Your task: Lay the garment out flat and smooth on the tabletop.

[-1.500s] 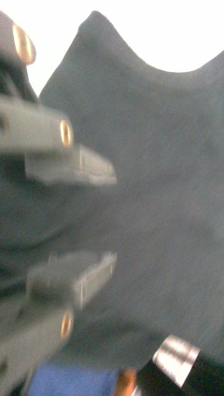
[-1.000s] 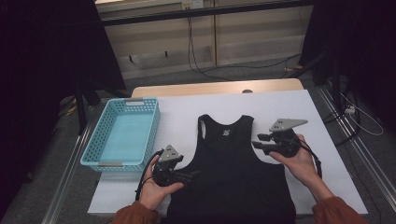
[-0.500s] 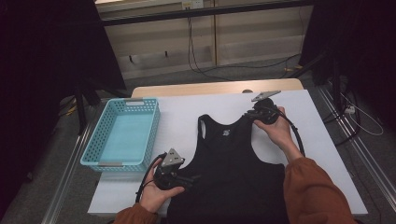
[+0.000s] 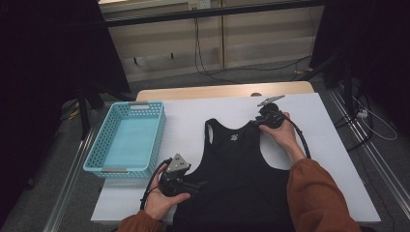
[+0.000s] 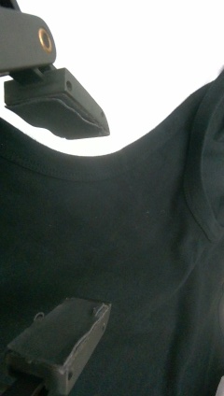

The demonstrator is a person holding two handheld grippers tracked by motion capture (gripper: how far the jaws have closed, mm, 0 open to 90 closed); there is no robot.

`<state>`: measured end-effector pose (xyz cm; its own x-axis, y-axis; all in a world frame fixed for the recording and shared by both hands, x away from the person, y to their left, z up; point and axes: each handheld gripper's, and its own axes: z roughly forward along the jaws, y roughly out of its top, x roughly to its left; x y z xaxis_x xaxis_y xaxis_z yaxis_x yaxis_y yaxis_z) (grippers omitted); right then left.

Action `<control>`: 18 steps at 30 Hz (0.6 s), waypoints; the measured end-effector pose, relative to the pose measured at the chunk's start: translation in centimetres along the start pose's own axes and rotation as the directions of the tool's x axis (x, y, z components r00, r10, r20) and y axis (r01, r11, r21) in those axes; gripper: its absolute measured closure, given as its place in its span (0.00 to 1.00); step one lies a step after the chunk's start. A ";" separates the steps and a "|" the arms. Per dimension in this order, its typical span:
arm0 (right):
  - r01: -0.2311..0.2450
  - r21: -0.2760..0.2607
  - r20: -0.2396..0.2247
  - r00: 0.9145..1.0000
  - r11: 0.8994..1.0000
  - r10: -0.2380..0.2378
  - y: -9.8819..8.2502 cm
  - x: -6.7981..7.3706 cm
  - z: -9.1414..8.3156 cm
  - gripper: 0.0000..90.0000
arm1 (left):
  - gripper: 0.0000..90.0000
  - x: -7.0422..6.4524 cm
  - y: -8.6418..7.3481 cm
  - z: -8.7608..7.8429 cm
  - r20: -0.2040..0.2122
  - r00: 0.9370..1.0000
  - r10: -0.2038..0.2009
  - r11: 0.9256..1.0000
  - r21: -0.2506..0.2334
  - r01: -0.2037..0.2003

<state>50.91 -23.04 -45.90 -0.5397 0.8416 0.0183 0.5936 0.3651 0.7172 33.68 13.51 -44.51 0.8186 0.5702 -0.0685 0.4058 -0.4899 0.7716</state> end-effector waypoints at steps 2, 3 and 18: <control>-0.008 0.004 -0.031 0.999 1.000 0.009 0.1 0.0 0.0 0.92 | 0.15 0.0 0.0 0.0 0.000 1.000 -0.002 1.000 0.000 0.002; -0.004 0.007 -0.022 1.000 1.000 0.005 0.2 0.1 0.0 0.95 | 0.15 0.0 0.0 0.0 -0.001 1.000 -0.003 1.000 0.001 0.003; 0.040 -0.013 0.059 0.998 0.999 -0.039 3.6 -0.1 -0.6 0.96 | 0.15 0.2 0.0 -0.1 -0.005 1.000 0.006 1.000 0.004 -0.006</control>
<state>52.72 -22.05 -42.88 -0.5267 0.8485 -0.0507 0.5638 0.3934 0.7262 33.78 13.74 -44.47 0.8189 0.5706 -0.0611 0.4030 -0.4960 0.7691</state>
